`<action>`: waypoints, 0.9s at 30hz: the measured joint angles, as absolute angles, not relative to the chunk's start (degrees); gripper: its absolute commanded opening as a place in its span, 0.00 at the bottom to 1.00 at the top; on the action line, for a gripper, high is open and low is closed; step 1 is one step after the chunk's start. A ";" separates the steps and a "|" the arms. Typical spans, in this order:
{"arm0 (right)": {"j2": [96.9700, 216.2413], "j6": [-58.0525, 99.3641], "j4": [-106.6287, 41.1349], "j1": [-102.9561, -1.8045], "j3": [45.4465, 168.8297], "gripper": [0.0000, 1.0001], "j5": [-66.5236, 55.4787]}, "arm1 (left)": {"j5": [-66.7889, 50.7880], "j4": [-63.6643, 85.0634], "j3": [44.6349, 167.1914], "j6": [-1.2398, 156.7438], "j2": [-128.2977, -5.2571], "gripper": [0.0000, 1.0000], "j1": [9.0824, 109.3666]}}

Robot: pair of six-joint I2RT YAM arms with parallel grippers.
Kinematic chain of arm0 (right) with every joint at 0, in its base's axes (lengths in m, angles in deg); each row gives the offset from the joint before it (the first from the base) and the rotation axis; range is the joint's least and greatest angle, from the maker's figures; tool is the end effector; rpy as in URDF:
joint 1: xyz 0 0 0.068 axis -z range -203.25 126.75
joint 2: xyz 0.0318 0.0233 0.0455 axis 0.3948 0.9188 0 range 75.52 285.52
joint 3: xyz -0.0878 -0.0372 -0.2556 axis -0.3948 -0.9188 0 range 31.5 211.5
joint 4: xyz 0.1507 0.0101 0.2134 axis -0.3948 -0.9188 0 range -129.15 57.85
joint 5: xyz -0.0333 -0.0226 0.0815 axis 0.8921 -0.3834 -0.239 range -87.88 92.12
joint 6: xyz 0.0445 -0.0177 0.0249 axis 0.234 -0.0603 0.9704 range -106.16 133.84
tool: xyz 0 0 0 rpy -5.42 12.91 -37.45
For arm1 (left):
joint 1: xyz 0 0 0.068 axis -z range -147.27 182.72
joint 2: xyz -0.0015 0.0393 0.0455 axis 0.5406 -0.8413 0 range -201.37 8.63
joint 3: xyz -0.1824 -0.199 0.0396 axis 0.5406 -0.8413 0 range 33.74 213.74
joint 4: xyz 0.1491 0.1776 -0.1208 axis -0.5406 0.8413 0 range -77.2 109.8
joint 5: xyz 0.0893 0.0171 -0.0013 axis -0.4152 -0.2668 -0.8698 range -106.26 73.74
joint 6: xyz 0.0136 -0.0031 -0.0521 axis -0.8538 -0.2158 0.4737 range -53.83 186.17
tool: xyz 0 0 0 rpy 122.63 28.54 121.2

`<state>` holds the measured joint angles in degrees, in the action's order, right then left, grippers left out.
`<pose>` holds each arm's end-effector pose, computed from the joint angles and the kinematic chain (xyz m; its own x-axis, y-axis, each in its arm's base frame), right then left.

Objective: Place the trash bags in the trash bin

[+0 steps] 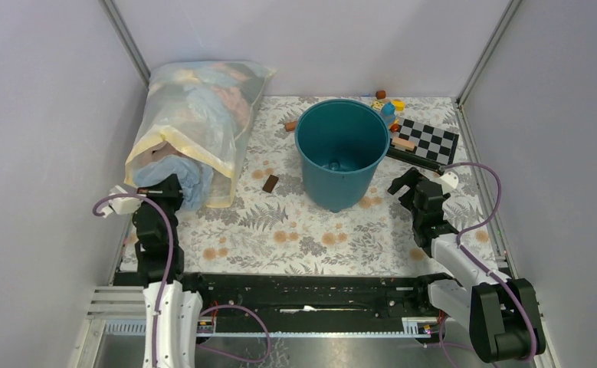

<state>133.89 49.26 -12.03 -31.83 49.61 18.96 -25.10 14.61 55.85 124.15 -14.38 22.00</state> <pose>0.2080 0.0209 0.1885 -0.2042 0.5302 -0.8229 0.3001 0.8341 0.4629 0.1287 0.0299 0.2677 0.2591 -0.8036 -0.5358 -0.2169 0.4922 -0.8431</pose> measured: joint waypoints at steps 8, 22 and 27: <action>133.89 49.24 -12.03 -31.83 49.61 1.00 18.96 | -20.32 23.81 66.39 120.21 -16.50 0.00 22.00; 132.76 47.56 -12.03 -31.83 49.63 1.00 15.68 | -11.27 31.90 70.28 115.45 -20.04 0.00 22.00; 131.36 45.89 -9.50 -31.83 49.55 1.00 9.71 | -0.78 26.98 75.11 115.69 -16.58 0.00 22.00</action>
<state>131.36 45.89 -9.50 -31.83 49.55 9.71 -0.78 26.98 75.11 115.69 -16.58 22.00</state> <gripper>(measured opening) 0.994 0.002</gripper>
